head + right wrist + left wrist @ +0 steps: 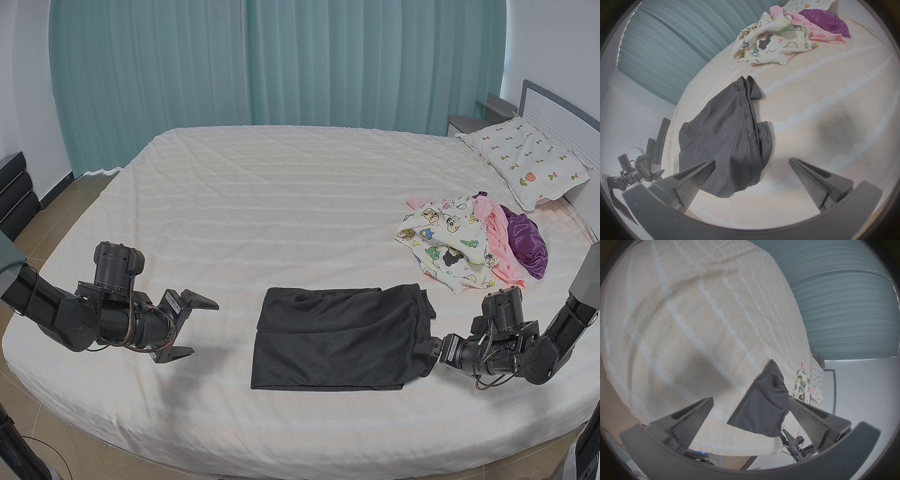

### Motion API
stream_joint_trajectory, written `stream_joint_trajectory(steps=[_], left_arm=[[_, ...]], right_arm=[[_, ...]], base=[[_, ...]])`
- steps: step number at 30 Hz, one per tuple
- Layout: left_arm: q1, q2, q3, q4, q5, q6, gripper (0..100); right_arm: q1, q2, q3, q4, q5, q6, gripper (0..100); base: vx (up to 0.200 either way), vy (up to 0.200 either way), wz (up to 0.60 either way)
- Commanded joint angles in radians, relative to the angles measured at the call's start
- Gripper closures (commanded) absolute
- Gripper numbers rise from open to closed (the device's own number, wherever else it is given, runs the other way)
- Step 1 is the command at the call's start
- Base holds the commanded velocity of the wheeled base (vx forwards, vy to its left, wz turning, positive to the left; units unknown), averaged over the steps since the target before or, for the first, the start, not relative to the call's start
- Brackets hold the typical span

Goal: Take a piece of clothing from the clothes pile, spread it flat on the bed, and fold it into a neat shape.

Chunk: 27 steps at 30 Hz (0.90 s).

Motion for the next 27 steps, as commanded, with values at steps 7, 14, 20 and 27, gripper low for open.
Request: stream_joint_trajectory(steps=[7, 14, 20, 27], left_arm=[[-0.001, 0.005, -0.001, -0.001, 0.001, 0.001, 0], [-0.001, 0.006, -0.002, -0.001, 0.001, 0.001, 0], [-0.001, 0.008, -0.001, 0.001, 0.001, 0.001, 0], [-0.001, 0.008, -0.001, -0.001, 0.001, -0.001, 0]], right_arm=[[0.042, 0.114, -0.002, -0.114, -0.006, -0.001, 100], [0.033, 0.056, 0.044, -0.115, -0.009, -0.002, 100], [0.031, 0.027, 0.084, -0.117, -0.009, -0.007, 100], [0.037, 0.025, 0.080, -0.118, -0.007, -0.009, 0]], base=[[0.000, 0.000, 0.00], [0.000, 0.000, 0.00], [0.000, 0.000, 0.00], [0.000, 0.000, 0.00]])
